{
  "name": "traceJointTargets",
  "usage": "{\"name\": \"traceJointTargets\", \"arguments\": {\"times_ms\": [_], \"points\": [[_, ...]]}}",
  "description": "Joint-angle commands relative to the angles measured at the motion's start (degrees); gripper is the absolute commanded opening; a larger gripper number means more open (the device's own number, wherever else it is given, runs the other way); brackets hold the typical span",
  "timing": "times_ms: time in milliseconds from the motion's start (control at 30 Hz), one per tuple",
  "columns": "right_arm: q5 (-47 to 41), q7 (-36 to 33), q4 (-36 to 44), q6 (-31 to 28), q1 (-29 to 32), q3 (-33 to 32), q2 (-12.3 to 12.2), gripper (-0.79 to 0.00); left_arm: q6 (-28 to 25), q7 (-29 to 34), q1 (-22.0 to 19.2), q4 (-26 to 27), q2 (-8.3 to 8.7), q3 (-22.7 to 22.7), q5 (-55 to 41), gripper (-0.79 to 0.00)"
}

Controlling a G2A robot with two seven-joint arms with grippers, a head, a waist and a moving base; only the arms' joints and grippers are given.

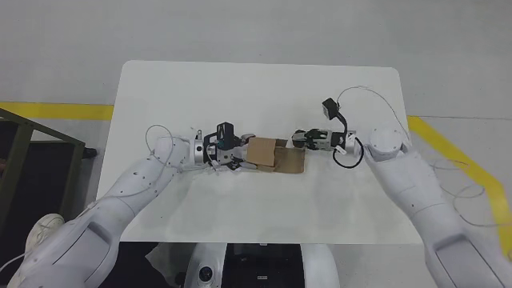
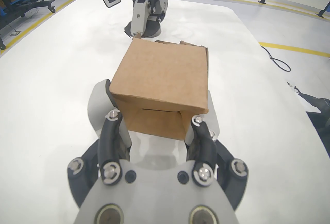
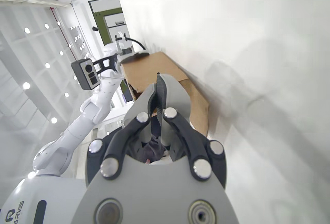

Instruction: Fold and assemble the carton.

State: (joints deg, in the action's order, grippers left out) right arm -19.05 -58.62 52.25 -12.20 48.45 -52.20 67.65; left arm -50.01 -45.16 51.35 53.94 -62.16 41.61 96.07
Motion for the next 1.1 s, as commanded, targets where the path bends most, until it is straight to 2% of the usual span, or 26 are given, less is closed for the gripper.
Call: {"name": "traceJointTargets", "arguments": {"times_ms": [0,467,800,933,1067], "points": [[0.6,1.5,0.8,0.0,0.2,-0.4,-0.1,-0.785,-0.1,-0.1,0.1,0.3,0.11,0.1,0.1,-0.400],[0.8,-4.4,0.7,2.0,-2.1,5.7,2.7,-0.785,-0.2,0.5,0.7,1.1,0.43,0.7,-0.1,-0.400],[-0.6,-4.2,-2.7,1.7,-5.7,8.5,5.2,-0.785,-0.1,1.2,0.7,1.3,0.42,1.0,-0.9,-0.400],[-0.3,-4.0,-4.6,1.3,-5.6,7.1,4.8,-0.785,0.0,1.4,0.7,1.1,0.50,1.3,-1.3,-0.397],[0.4,-3.9,-3.4,1.9,-3.8,4.1,3.2,-0.785,0.0,1.4,0.8,0.8,0.54,1.6,-1.8,-0.397]]}}
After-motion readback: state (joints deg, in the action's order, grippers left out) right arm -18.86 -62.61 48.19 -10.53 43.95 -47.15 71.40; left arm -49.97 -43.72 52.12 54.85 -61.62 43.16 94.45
